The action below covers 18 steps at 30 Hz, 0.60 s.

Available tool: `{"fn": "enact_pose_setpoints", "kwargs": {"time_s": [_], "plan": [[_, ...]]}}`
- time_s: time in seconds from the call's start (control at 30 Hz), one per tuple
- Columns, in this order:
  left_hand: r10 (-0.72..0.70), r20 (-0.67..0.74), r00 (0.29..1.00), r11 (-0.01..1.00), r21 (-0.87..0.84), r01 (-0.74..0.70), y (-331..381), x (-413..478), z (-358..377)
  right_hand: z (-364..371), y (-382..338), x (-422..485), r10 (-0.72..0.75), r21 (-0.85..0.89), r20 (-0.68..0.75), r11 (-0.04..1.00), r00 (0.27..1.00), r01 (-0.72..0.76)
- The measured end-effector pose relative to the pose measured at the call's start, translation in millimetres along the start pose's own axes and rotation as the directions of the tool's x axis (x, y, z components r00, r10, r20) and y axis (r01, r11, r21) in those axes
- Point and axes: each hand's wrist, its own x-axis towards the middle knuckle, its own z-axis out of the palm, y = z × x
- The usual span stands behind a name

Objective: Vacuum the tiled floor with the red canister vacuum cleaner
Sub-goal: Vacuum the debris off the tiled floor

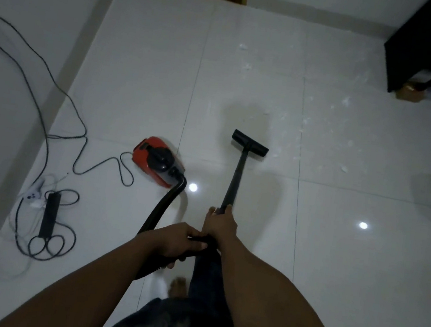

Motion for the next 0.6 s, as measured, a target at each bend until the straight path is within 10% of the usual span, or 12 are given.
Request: {"fn": "enact_pose_setpoints", "kwargs": {"time_s": [0.6], "plan": [[0.016,0.126,0.992,0.997,0.068,-0.025,-31.4,-42.3,150.7,-1.0,172.0,-72.6,0.097,0.091,-0.019,0.991,0.995,-0.095]]}}
